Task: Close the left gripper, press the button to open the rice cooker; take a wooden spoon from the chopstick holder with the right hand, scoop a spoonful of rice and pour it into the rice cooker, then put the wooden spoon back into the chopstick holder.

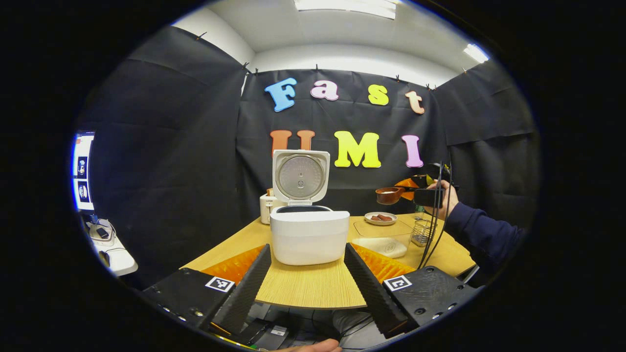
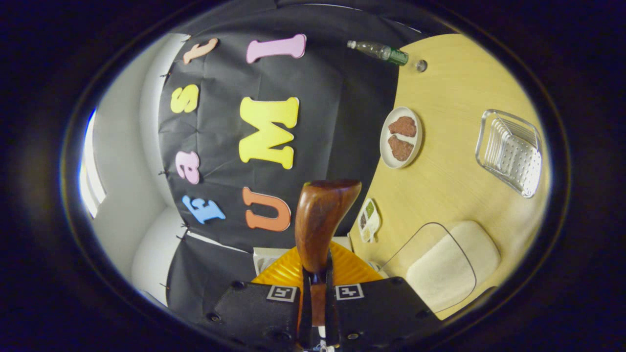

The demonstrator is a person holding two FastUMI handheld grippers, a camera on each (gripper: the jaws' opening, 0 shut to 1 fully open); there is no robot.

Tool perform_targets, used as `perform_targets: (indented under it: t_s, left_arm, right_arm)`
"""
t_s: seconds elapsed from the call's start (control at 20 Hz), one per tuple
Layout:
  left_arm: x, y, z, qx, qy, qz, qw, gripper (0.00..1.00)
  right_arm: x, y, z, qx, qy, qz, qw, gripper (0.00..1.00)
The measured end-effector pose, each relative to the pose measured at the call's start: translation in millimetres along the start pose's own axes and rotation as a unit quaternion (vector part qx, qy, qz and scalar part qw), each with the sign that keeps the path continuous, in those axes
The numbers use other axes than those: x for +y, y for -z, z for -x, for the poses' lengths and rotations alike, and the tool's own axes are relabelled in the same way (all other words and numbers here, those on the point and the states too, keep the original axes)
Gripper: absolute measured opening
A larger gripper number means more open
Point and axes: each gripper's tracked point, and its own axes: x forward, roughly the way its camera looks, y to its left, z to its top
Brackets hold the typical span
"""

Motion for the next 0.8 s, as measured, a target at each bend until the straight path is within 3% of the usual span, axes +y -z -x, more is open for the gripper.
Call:
perform_targets:
  t_s: [0.25,0.55,0.65,0.8]
  left_arm:
    - [12.9,0.9,-0.6,0.003,-0.006,0.006,1.000,0.95]
    - [24.4,8.0,-1.9,0.010,-0.014,0.013,1.000,0.94]
    - [27.0,9.0,-0.7,0.010,-0.016,0.014,1.000,0.95]
    - [29.7,14.6,-4.6,0.015,-0.016,0.018,1.000,0.94]
  right_arm:
    - [21.7,34.8,-38.5,0.019,0.020,0.054,0.998,0.12]
    - [77.0,87.7,-80.7,0.046,0.007,0.152,0.987,0.10]
    - [93.1,109.3,-93.6,0.053,0.003,0.198,0.979,0.10]
    - [113.2,138.4,-111.7,0.058,0.000,0.291,0.955,0.10]
